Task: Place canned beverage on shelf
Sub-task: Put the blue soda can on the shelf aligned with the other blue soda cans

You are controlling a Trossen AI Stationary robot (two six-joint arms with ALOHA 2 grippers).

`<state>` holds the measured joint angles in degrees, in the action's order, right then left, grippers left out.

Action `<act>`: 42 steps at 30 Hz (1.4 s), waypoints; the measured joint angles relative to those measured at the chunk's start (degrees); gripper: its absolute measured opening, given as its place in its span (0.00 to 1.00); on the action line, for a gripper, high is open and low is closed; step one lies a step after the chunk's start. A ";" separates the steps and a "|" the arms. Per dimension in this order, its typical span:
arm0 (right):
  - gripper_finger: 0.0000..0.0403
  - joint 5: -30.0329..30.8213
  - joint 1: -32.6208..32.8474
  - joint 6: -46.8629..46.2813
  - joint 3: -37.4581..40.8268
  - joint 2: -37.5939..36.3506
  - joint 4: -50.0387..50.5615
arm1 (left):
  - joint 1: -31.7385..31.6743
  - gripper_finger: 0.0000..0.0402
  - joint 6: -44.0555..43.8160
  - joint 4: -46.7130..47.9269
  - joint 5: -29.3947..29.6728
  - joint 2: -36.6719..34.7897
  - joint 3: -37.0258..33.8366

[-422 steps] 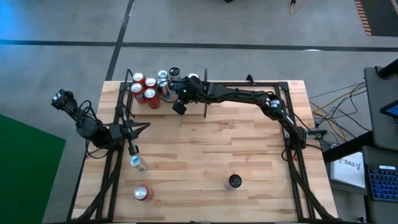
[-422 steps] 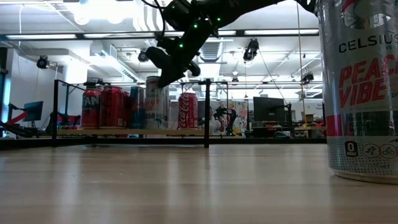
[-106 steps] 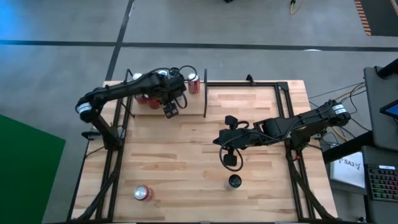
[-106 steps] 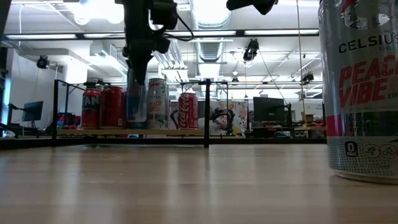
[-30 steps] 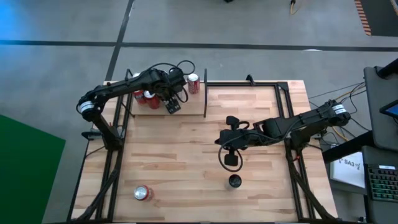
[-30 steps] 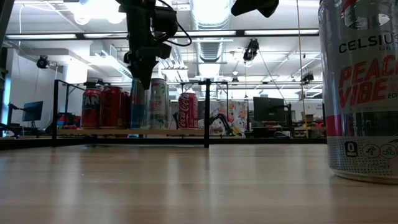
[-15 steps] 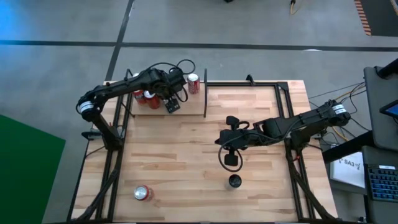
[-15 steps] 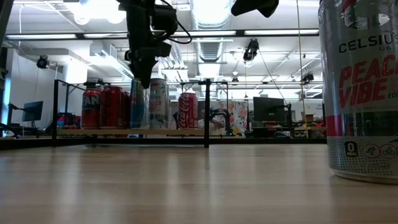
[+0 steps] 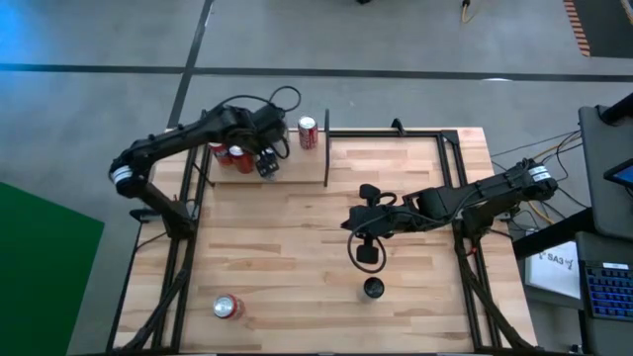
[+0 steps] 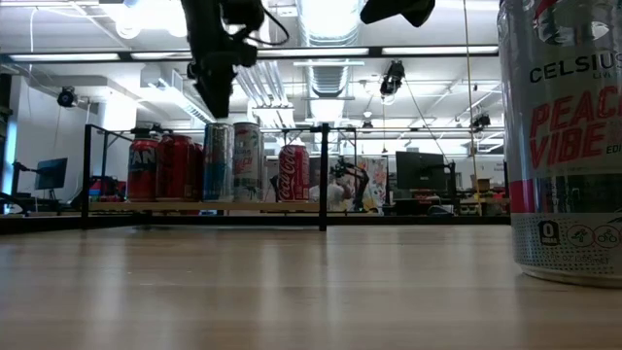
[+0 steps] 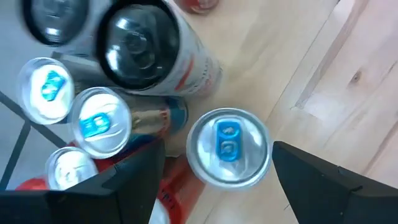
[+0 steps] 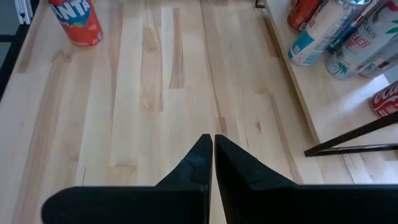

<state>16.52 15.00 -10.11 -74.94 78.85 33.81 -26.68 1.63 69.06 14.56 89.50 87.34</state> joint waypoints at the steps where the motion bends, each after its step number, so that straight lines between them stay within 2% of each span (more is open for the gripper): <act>1: 0.02 0.02 0.00 0.00 0.00 0.00 -0.34 | 0.00 0.70 0.00 -0.02 0.01 -0.92 0.01; 6: 0.02 0.04 -0.25 1.14 0.00 0.54 -4.69 | 0.19 0.70 -0.11 -1.20 0.01 -6.60 -0.16; 11: 0.02 0.06 -1.77 3.03 0.00 2.79 -9.39 | 2.32 0.70 -0.22 -6.56 0.01 -13.87 -2.96; 21: 0.02 0.04 -8.42 7.03 -0.33 8.40 -20.51 | 11.12 0.63 -1.94 -29.00 -0.11 -31.61 -22.25; 28: 0.02 0.04 -14.38 7.17 -0.44 11.44 -29.48 | 11.91 0.56 6.92 -42.30 0.05 -37.84 -35.41; 34: 0.02 -0.22 -18.85 8.13 -0.46 14.60 -38.58 | 11.84 0.46 16.60 -50.75 0.03 -40.42 -43.10; 42: 0.02 -1.44 -24.05 9.60 -5.00 19.02 -42.71 | 9.18 0.21 18.65 -51.59 0.06 -42.73 -45.97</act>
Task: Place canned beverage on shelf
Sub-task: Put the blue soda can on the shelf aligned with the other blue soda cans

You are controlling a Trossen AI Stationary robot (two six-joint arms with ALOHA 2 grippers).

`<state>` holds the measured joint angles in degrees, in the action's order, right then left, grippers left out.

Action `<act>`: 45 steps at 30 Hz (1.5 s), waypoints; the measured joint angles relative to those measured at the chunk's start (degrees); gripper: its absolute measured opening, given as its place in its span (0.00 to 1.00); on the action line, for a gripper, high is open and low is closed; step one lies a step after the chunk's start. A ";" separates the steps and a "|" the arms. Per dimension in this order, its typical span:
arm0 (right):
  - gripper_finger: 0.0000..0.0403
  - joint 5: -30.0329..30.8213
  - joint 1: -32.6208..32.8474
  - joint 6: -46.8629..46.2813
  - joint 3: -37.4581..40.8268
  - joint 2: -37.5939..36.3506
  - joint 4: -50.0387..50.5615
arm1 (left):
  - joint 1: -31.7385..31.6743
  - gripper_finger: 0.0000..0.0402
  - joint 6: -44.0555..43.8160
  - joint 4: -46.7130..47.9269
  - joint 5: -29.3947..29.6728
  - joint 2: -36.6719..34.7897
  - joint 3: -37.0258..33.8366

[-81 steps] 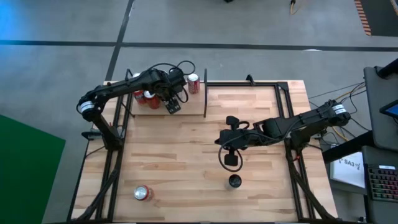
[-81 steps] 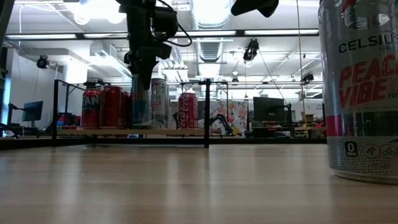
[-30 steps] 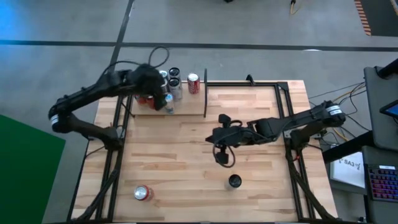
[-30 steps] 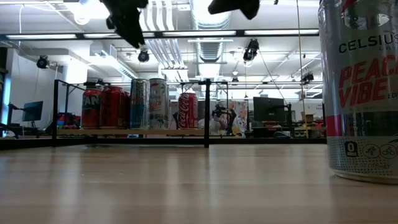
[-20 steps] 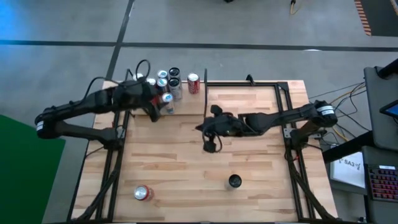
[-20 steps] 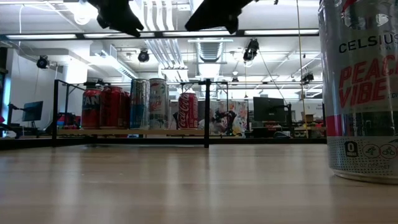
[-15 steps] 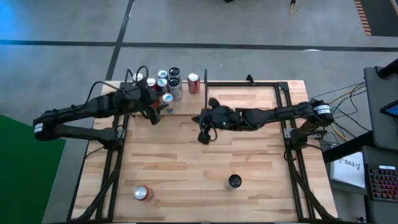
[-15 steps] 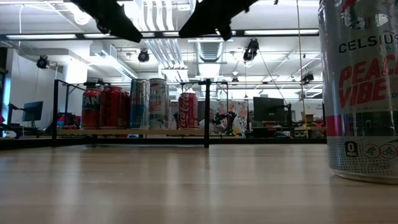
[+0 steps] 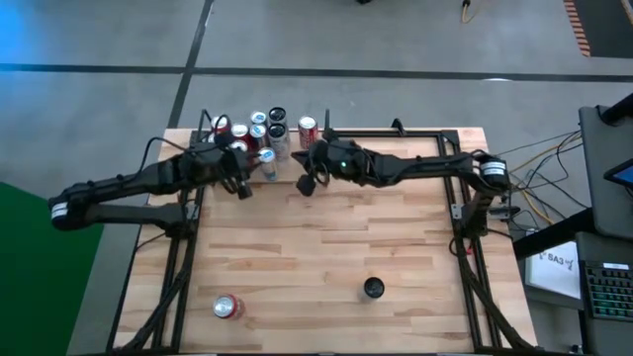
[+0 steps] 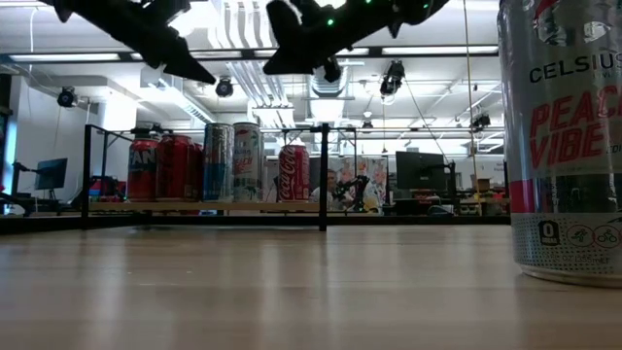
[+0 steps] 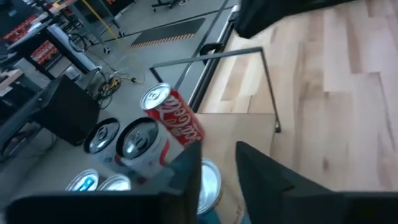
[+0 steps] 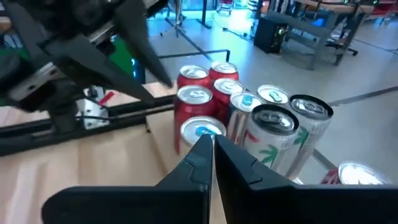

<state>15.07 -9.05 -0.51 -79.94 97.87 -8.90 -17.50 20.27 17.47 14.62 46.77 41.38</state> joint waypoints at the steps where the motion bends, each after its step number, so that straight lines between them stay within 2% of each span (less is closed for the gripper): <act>1: 0.02 -0.80 -0.57 0.40 -0.82 0.82 0.08 | -0.42 0.17 0.25 0.07 -0.01 -0.25 -0.39; 6: 0.02 -1.67 -2.10 1.91 -4.74 5.95 0.06 | -1.41 0.03 2.25 -1.03 -0.05 -0.66 -2.42; 8: 0.02 -1.78 -2.35 1.94 -6.24 7.93 0.07 | -1.75 0.01 2.73 -1.81 -0.03 -0.23 -2.89; 13: 0.02 -1.75 -2.53 1.82 -8.54 10.74 -0.48 | -3.11 0.01 1.63 -4.90 0.56 1.51 -3.75; 28: 0.02 -1.77 -2.64 -1.05 -11.62 17.40 -0.86 | -4.39 0.00 -1.76 -6.07 2.95 3.41 -5.84; 35: 0.02 -1.77 -2.64 -1.43 -11.72 17.54 -1.23 | -4.70 0.00 -2.34 -6.41 3.12 5.89 -5.92; 40: 0.02 -1.77 -2.63 -1.43 -11.72 17.54 -1.32 | -4.79 0.00 -3.15 -6.55 7.36 7.45 -5.91; 45: 0.02 -1.99 -2.62 -1.45 -11.72 17.54 -1.32 | -4.79 0.00 -6.31 -6.67 7.33 7.76 -5.87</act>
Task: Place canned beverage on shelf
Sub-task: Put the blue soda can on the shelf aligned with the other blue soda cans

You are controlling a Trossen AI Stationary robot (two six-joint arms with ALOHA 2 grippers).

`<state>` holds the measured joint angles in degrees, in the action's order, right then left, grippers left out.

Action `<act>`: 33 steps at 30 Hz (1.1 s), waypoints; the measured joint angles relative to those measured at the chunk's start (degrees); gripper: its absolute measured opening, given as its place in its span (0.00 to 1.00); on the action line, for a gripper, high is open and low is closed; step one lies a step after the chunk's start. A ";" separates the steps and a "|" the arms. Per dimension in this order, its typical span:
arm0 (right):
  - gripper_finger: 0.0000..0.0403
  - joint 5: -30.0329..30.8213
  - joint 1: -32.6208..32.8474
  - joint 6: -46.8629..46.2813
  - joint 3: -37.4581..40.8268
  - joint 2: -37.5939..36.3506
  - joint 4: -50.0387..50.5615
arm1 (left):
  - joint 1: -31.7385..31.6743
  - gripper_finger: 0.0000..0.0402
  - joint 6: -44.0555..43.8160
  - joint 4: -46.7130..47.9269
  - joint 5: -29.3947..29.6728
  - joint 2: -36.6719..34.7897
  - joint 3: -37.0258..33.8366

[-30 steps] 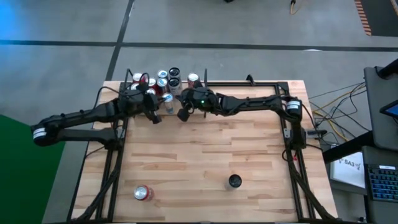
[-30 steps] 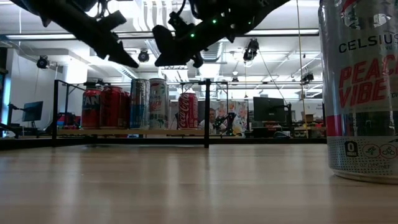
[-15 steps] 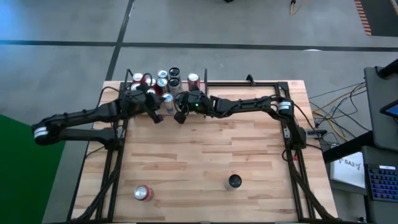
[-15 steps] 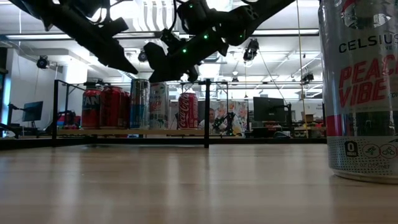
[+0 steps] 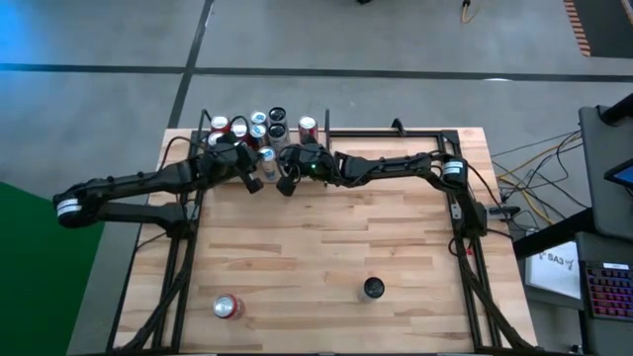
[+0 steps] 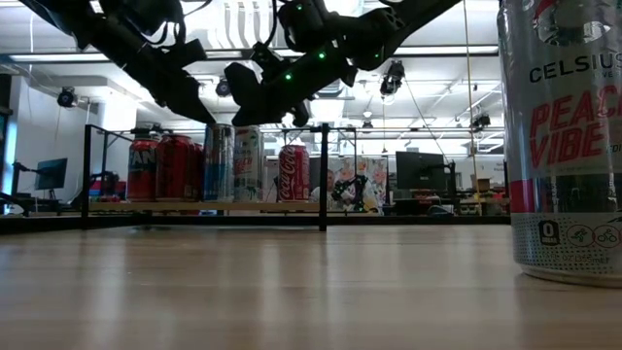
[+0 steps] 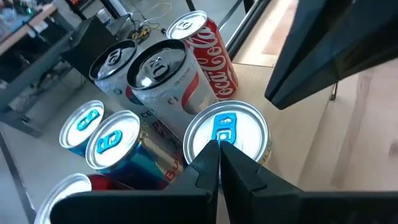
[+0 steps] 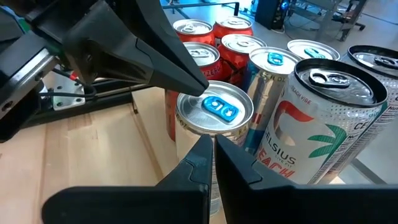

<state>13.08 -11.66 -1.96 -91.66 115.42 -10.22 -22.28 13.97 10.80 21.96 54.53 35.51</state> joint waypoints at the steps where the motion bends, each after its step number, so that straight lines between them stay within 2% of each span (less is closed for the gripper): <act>1: 0.02 0.00 0.00 0.00 0.00 0.00 -0.13 | 0.00 0.00 -1.07 0.08 -0.01 -0.07 0.00; 8: 0.02 0.00 0.00 -0.44 0.00 0.00 -0.45 | 0.09 0.00 -7.82 0.62 -0.55 -0.58 0.00; 15: 0.02 0.14 -0.82 1.56 0.02 0.00 -1.20 | 0.09 0.00 -13.84 0.53 -3.97 -0.74 0.00; 26: 0.02 -0.15 -1.88 2.61 -0.42 -0.74 0.01 | 0.09 0.00 -14.17 0.32 -4.01 -2.60 0.99; 33: 0.02 -7.22 -1.88 0.23 -0.83 -0.87 1.91 | 1.32 0.00 -14.15 0.88 -4.13 -6.95 0.11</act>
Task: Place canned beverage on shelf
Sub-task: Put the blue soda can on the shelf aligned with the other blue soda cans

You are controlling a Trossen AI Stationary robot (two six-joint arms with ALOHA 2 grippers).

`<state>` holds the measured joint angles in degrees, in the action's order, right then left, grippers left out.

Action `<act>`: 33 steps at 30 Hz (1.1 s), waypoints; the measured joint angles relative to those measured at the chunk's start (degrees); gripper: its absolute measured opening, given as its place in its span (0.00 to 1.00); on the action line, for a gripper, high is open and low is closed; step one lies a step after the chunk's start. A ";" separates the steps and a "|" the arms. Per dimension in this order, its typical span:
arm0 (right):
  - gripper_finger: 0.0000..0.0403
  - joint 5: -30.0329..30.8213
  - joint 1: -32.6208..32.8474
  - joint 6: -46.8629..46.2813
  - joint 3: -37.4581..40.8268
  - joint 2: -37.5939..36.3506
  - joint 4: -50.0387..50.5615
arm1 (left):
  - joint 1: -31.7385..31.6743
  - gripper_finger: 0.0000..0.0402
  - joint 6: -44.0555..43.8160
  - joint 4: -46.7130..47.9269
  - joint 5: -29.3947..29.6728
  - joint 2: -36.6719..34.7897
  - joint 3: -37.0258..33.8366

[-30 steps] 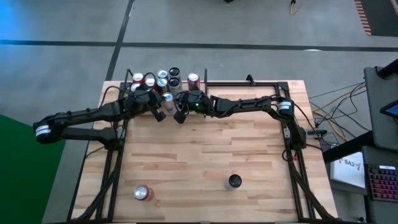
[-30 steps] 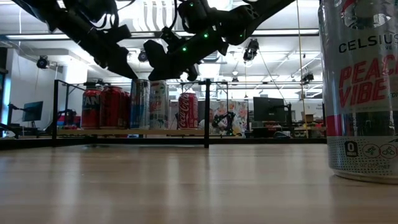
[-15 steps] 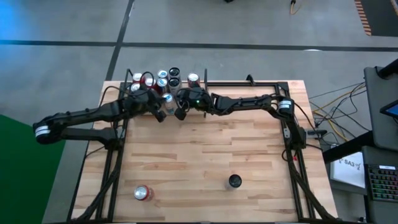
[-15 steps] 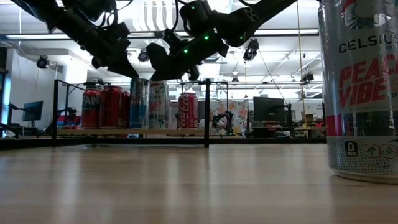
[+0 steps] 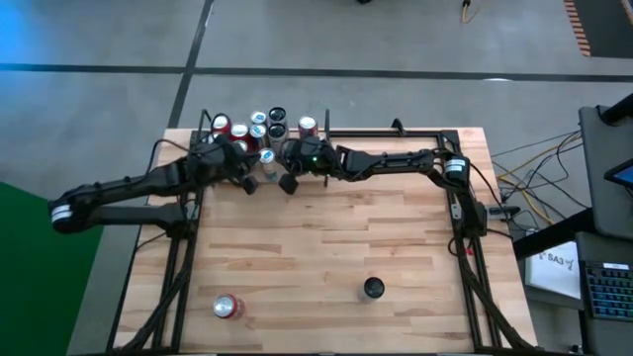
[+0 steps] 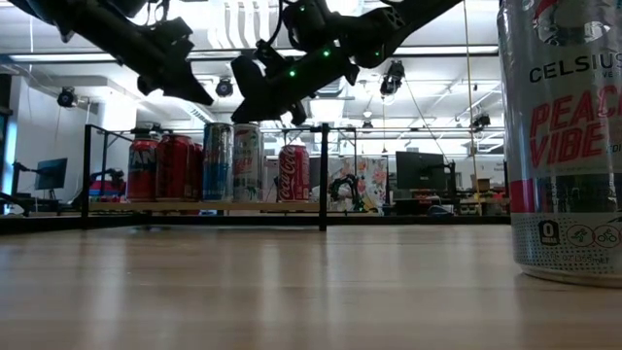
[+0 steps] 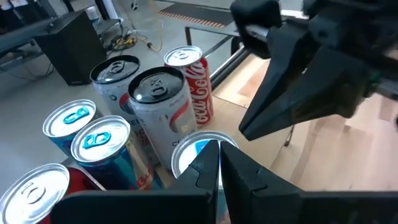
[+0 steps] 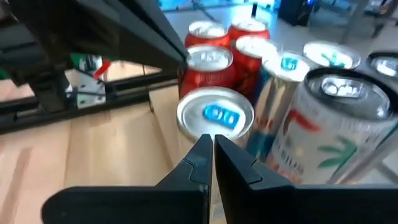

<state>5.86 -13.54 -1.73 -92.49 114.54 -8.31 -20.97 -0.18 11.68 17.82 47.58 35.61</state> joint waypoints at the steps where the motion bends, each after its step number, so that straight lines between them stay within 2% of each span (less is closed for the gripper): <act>1: 0.02 -0.02 0.00 -0.32 0.00 0.00 0.86 | 0.21 0.00 0.02 0.15 -0.02 -0.71 -0.31; 8: 0.02 0.11 -0.13 -2.76 0.09 0.77 3.63 | 0.32 0.00 3.44 -0.70 1.05 -2.68 -2.15; 15: 0.02 0.72 -0.17 -2.30 0.22 1.43 0.52 | 0.26 0.00 4.81 -4.65 2.84 -0.44 -4.14; 20: 0.02 0.66 -0.17 -2.22 0.20 2.13 -0.60 | 0.21 0.00 4.85 -5.03 6.20 0.77 -4.28; 33: 0.02 0.64 -0.26 -1.41 0.24 3.69 -2.74 | 0.23 0.00 4.83 -5.25 6.34 3.99 -4.26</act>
<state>6.51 -13.80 -3.14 -92.25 118.24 -11.05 -20.73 4.64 6.44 24.16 51.57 31.35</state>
